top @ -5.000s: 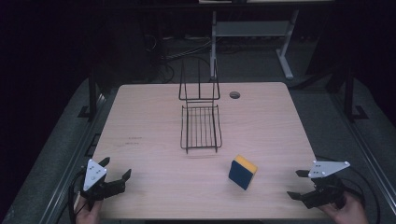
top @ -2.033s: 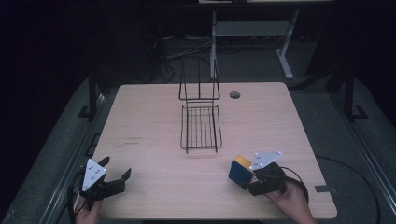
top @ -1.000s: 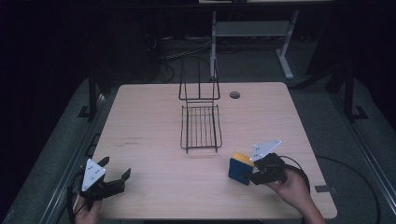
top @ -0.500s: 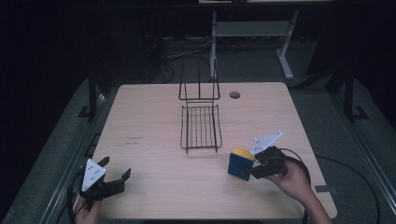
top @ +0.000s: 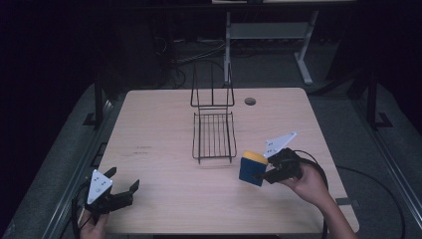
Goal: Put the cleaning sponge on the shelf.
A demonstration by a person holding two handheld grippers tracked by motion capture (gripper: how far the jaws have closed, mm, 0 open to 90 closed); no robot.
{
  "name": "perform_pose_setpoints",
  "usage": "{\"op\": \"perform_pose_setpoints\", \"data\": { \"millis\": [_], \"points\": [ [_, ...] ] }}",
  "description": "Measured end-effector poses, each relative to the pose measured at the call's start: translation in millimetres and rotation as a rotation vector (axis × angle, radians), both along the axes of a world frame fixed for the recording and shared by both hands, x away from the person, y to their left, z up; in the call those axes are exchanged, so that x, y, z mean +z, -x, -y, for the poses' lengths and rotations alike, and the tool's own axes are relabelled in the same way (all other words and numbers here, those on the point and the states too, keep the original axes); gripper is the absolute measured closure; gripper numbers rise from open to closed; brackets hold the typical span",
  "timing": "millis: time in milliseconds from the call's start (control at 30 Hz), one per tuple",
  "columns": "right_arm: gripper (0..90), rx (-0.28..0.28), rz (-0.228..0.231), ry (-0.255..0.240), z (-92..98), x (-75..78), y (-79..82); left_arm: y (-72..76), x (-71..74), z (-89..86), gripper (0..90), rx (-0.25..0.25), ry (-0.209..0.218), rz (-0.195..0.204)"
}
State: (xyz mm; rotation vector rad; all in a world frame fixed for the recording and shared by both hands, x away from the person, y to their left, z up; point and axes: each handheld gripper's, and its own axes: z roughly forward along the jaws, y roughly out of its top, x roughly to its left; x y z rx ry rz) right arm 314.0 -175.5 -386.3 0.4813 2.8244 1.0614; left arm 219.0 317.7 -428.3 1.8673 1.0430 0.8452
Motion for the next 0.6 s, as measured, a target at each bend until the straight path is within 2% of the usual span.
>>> {"op": "perform_pose_setpoints", "data": {
  "millis": [600],
  "points": [
    [56.5, 0.046, 0.020, 0.006, -16.9, 12.0, -17.1, -0.5, -0.1, 0.3, 13.9, -0.002, 0.001, -0.002]
  ]
}}
